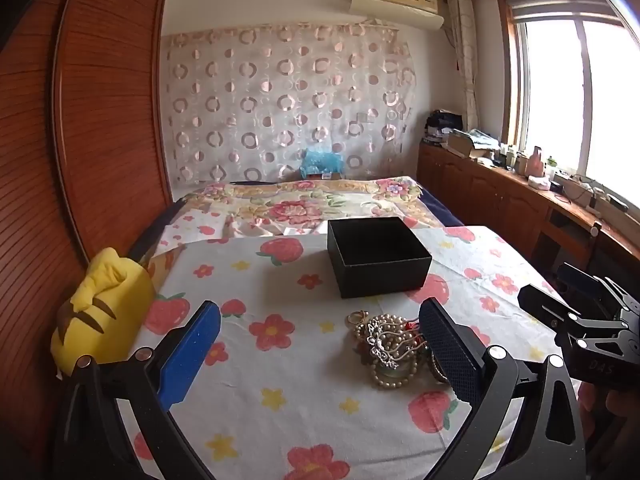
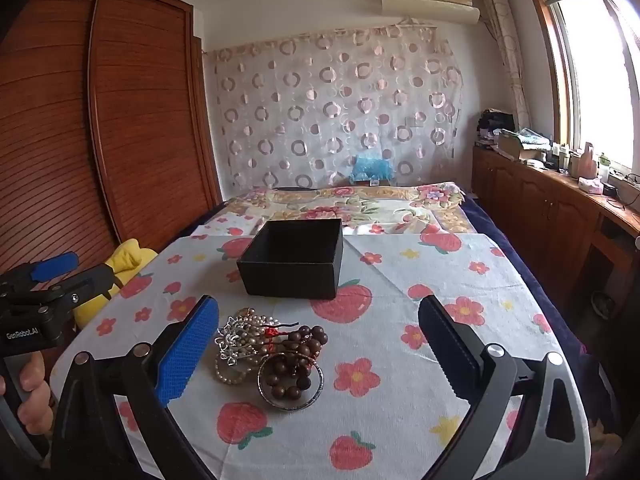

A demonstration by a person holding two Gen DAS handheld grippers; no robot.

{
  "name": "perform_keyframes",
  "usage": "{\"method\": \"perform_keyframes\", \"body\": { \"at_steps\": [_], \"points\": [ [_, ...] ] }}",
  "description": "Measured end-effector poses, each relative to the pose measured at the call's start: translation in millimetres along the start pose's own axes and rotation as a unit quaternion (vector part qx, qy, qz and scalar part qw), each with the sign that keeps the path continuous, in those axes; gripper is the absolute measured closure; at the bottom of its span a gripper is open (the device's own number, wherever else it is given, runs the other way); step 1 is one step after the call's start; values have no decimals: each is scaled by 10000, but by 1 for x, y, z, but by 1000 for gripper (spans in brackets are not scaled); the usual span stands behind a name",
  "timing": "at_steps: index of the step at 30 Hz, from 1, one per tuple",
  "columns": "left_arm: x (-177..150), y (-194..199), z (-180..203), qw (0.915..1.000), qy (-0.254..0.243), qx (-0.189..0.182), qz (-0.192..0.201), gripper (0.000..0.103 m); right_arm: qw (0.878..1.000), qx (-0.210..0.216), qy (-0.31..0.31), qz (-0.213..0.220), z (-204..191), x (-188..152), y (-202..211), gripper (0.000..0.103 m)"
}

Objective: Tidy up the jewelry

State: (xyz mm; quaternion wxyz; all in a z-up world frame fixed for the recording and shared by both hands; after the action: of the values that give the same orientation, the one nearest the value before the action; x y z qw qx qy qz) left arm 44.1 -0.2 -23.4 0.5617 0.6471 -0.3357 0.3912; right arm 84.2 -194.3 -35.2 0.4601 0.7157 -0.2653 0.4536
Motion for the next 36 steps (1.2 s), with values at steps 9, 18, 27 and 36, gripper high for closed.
{"method": "perform_keyframes", "body": {
  "at_steps": [9, 18, 27, 36],
  "points": [
    [1, 3, -3, 10000, 46, -17, 21, 7, 10000, 7, -20, -22, 0, 0, 0, 2],
    [0, 0, 0, 10000, -6, 9, 9, 7, 10000, 10, -24, -21, 0, 0, 0, 2],
    [0, 0, 0, 10000, -4, 9, 22, 6, 10000, -5, -23, -30, 1, 0, 0, 3],
    [0, 0, 0, 10000, -3, 6, 34, 6, 10000, 4, -38, -31, 1, -1, 0, 2]
  ]
}}
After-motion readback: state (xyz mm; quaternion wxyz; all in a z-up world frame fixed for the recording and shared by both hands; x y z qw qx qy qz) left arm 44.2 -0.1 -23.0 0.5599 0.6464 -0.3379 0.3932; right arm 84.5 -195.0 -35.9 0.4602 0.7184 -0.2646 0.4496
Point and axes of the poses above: each gripper's, at about its wrist camera, not at the fingertips, and y roughly against the way its jaws point, z to its right, x to its top, the point moved 5 cm from there along -y, roughly the way its jaws point, and after that the axes turned 8 degrees about x, right-handed, at the moved point
